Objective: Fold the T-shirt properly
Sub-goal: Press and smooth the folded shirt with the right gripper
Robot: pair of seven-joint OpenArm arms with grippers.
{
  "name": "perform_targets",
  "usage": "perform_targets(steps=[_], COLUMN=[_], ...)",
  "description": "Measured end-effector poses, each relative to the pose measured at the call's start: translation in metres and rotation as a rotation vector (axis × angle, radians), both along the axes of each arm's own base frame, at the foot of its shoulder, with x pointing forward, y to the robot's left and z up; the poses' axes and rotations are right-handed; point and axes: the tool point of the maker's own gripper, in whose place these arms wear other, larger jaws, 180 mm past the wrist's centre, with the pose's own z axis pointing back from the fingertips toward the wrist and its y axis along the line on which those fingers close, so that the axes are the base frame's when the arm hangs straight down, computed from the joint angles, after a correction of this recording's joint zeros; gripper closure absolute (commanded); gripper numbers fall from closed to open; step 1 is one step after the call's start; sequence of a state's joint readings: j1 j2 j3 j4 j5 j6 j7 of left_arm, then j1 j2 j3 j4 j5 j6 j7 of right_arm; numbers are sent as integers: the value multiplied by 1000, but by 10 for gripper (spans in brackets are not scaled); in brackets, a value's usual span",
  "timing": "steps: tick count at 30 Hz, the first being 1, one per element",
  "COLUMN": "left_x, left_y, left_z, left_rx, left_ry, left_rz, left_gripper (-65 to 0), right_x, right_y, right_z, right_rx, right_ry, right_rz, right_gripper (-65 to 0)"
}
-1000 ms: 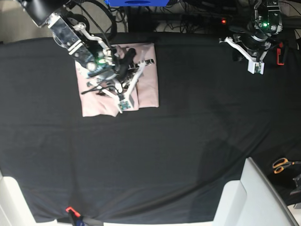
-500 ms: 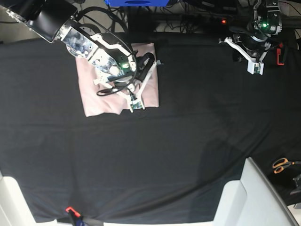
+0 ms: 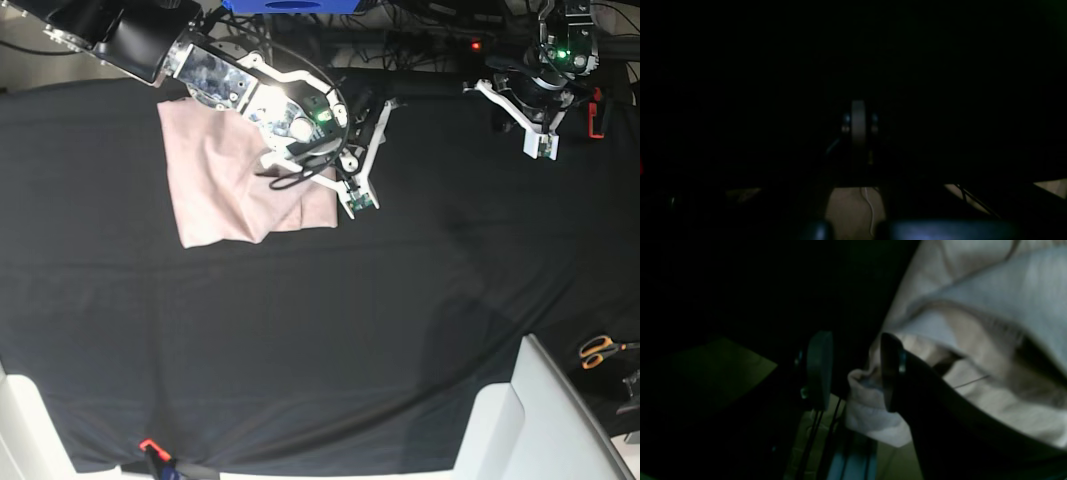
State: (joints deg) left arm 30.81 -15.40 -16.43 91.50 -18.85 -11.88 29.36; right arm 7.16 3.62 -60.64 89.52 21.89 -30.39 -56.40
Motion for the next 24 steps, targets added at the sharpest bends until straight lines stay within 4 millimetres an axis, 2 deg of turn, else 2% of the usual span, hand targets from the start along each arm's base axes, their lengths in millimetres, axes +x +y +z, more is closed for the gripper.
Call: perform_targets(steps=[3,6,7,9,10,12,14,16,20,24], left_x=[0,0,0,0,0,0,0,0,0,0], left_y=[0,1,1,2,3,2,2,2,2,2], left_z=[0,0,0,1,1,1,1,1,1,1], left_rx=[1,1,1,2,4,3,3,4,4,3], left_ry=[0,0,-1,-2,-1,-2,-4,-3,-2,-2], left_rz=[0,2,3,5,6,6,5,4,4,4], left_gripper=[0,0,0,0,0,0,0,0,0,0], right_x=[4,9,13,28,40,60,55,42,42,33], right_y=[4,10,7,-15,-36,-79,-112,-124,-138,-153], right_z=[13,48,61,84,90,85,69,54,36,3], right_rx=[28,115,142,176,167,126,81,64,31,-30], right_ry=[-39,-112,-141,-182,-197,-208,-163,-124,-156,-111], right_rz=[57,83,74,24,-41,-201,-291,-315,-341,-365], right_gripper=[-228,-224,-204,-86,-12,-8,-12,-2,-2,-2])
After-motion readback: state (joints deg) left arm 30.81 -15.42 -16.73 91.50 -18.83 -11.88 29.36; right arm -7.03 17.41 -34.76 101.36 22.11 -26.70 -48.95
